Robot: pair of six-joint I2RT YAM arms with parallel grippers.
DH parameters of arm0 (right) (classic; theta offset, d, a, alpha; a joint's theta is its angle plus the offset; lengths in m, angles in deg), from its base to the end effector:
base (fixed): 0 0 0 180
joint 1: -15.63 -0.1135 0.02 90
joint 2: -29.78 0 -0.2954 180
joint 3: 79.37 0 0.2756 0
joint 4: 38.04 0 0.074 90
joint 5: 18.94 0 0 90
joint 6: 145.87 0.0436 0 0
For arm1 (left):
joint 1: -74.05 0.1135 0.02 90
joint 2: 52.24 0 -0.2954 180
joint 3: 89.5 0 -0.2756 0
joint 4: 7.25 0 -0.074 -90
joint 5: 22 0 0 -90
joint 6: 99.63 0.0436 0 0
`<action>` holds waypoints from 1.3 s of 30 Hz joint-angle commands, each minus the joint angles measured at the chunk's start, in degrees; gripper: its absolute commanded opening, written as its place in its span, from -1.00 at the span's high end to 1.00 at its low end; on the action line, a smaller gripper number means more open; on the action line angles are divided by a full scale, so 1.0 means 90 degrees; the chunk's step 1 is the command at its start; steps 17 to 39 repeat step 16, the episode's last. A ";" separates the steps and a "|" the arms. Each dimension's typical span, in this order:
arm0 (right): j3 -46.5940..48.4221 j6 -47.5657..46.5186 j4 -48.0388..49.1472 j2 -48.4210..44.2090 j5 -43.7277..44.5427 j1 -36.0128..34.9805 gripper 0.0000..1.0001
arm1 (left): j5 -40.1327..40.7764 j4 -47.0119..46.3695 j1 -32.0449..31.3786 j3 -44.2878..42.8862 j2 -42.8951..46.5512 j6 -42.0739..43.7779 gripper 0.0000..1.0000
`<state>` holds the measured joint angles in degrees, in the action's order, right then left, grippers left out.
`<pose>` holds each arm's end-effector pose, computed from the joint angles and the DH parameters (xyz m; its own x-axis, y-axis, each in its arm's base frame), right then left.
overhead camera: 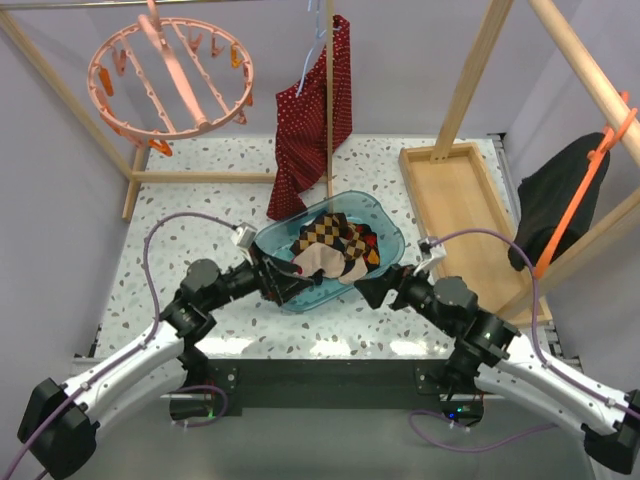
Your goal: Remove the socks clipped to the hanger
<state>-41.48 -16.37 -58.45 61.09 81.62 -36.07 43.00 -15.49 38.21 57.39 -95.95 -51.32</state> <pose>0.1023 0.1166 0.2707 -0.5349 0.3316 -0.7771 -0.4160 0.6972 0.5838 0.1439 -0.1266 0.2623 -0.6055 -0.3062 -0.7345 0.6297 0.3800 -0.6775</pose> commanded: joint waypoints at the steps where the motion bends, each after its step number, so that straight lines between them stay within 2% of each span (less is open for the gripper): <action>1: -0.0810 0.1028 0.0665 -0.1199 0.0408 -0.0007 -0.97 | -0.0143 -0.1641 -0.0042 0.0981 0.0860 -0.0865 -1.00; 5: -0.1561 0.1284 0.0451 -0.2108 0.0427 0.0002 -0.97 | -0.0133 -0.1788 -0.0052 0.1802 0.1777 -0.1206 -1.00; 11: -0.2071 0.1274 -0.0242 -0.3154 0.0456 0.0003 -0.97 | -0.0153 -0.2705 -0.0052 0.3100 0.2842 -0.1947 -1.00; 14: -0.2286 0.1274 -0.0691 -0.3468 0.0613 0.0012 -0.97 | -0.0094 -0.3495 -0.0052 0.3813 0.3078 -0.2561 -1.00; 15: -0.2334 0.1274 -0.0798 -0.3614 0.0758 0.0003 -0.97 | -0.0065 -0.4039 -0.0052 0.3998 0.3088 -0.2748 -1.00; 39: -0.2383 0.1381 -0.0857 -0.3567 0.0779 0.0003 -0.97 | -0.0103 -0.3880 -0.0052 0.3971 0.3098 -0.2731 -1.00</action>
